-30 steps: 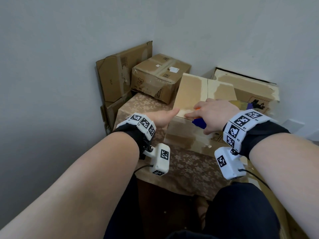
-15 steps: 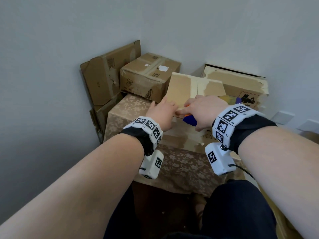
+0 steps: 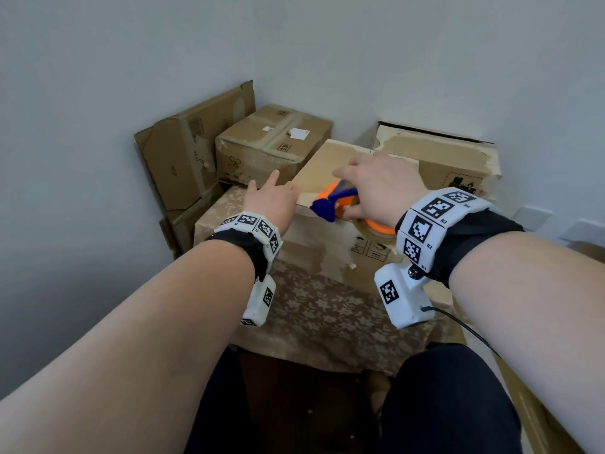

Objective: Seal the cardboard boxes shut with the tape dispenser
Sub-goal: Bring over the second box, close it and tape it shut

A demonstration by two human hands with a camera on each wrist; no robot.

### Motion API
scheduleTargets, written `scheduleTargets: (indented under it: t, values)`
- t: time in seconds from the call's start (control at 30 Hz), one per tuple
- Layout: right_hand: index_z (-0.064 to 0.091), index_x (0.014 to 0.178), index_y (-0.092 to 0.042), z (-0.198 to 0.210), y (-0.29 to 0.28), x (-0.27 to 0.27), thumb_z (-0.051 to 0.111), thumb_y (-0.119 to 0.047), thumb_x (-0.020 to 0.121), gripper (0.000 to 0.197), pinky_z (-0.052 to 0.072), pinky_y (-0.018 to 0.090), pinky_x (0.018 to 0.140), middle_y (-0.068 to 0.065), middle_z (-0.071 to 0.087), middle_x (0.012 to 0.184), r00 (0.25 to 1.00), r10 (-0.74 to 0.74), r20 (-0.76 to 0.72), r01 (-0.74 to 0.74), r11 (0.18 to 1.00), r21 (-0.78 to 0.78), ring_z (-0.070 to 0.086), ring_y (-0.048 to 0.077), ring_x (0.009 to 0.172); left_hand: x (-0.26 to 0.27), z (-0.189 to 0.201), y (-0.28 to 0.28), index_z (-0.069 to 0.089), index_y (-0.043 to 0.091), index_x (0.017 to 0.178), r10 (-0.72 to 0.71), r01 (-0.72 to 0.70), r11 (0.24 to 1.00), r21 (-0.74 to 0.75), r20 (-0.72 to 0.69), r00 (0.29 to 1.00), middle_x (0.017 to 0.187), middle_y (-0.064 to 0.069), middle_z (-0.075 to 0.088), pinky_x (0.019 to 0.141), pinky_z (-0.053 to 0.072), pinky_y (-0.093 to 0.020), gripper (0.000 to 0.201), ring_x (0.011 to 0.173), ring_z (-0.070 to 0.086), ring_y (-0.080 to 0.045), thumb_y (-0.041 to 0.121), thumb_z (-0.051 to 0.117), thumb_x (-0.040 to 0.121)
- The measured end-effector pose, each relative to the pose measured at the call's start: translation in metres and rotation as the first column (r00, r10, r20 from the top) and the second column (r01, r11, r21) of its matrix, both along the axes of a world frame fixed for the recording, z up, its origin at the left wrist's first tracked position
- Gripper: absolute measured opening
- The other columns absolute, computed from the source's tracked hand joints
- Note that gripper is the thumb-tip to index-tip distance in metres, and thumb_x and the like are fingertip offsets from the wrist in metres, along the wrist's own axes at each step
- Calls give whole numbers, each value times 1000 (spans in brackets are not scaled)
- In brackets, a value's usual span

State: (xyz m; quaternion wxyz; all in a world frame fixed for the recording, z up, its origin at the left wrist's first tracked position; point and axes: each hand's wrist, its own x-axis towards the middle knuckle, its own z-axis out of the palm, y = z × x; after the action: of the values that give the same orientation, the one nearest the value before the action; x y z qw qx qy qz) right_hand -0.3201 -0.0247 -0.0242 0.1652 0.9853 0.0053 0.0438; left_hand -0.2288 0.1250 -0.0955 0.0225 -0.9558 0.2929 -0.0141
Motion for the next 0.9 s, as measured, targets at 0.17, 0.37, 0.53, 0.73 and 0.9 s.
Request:
scheduleTargets:
  t: [0.17, 0.37, 0.53, 0.73, 0.9]
  values:
    - [34, 147, -30, 1, -27, -5, 74, -50, 75, 85, 44, 36, 91, 5, 43, 142, 988, -134, 71, 97, 919, 382, 47, 26, 123, 12, 3, -9, 48, 14, 129, 26, -27, 998, 60, 23, 999, 140, -3, 45, 114, 15, -56, 47, 146, 9, -26, -3, 43, 85]
    - [41, 144, -25, 1, -37, -4, 60, -64, 80, 77, 40, 36, 100, 7, 48, 138, 967, -251, 32, 118, 558, 821, 49, 23, 123, 2, 9, -17, 48, 19, 125, 8, -7, 1000, 11, -92, 996, 114, -10, 60, 87, 44, -38, 38, 113, 51, -30, 8, 51, 89]
    - [68, 101, -7, -3, -51, -2, 50, -52, 91, 50, 49, 32, 71, 9, 66, 82, 941, -299, -157, 238, 259, 936, 60, 21, 68, 0, 11, -19, 46, 22, 127, -46, 42, 998, -46, -86, 995, 105, -4, 63, 71, 41, -30, 43, 97, 59, -26, 17, 61, 87]
    - [64, 80, -18, -7, -59, -8, 67, -50, 82, 33, 45, 22, 53, 0, 64, 62, 915, -299, -270, 270, -44, 962, 57, 14, 53, -3, 16, -22, 38, 17, 140, -27, 29, 999, 31, -65, 998, 116, -8, 62, 84, 48, -35, 57, 107, 58, -28, 23, 61, 89]
    - [61, 80, -19, -11, -60, -15, 66, -45, 85, 27, 45, 23, 58, -1, 65, 68, 935, -280, -220, 214, -51, 975, 58, 13, 58, -5, 18, -25, 22, 19, 151, -7, 11, 998, 54, -74, 997, 138, -9, 51, 97, 44, -37, 67, 123, 50, -30, 21, 56, 93]
